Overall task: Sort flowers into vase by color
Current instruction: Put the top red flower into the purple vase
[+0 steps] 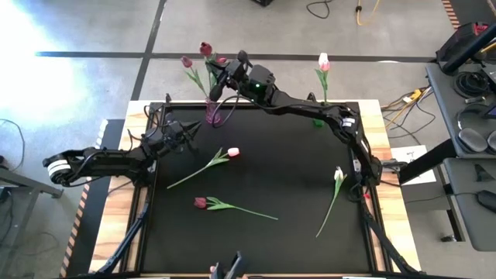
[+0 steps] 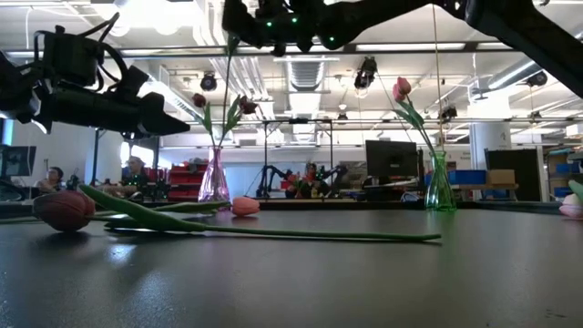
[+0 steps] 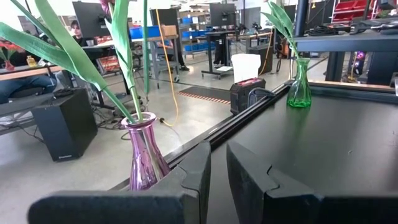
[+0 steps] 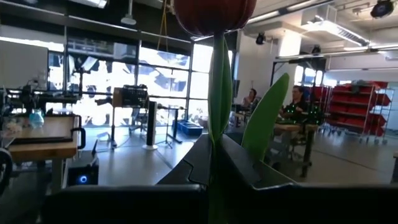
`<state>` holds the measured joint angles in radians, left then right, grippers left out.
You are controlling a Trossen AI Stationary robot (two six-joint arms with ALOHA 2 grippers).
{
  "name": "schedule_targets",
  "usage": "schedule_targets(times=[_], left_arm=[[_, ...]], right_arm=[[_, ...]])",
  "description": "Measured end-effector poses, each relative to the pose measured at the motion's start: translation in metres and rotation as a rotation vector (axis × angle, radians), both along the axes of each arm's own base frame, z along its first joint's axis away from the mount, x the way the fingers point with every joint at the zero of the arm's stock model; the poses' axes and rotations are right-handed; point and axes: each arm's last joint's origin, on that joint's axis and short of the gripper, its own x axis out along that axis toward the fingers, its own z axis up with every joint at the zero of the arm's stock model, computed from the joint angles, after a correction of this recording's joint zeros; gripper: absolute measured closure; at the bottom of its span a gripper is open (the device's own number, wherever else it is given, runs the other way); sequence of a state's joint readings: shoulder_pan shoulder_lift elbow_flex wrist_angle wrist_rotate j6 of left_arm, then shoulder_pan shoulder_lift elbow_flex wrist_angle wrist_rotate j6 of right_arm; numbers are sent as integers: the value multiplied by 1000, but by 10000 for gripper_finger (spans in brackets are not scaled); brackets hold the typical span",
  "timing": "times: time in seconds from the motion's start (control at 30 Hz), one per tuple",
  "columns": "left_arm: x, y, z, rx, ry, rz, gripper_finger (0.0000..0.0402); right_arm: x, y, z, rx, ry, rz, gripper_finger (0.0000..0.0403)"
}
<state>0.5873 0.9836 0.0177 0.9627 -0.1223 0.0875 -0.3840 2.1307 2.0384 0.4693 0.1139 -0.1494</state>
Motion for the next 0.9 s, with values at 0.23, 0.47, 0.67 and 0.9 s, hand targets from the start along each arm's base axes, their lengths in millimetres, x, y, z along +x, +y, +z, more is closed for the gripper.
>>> schedule_targets(times=[0.23, 0.47, 0.67, 0.9], left_arm=[[0, 0, 0, 2, -3, 0, 364], [0, 0, 0, 1, -2, -1, 364], [0, 0, -1, -4, 3, -1, 364], [0, 0, -1, -3, 2, -1, 364]], right_arm=[[-3, -5, 3, 25, -49, 22, 390], [6, -13, -21, 48, -42, 29, 390], [11, -18, -34, 48, -38, 23, 390], [10, -20, -35, 59, -14, 17, 390]])
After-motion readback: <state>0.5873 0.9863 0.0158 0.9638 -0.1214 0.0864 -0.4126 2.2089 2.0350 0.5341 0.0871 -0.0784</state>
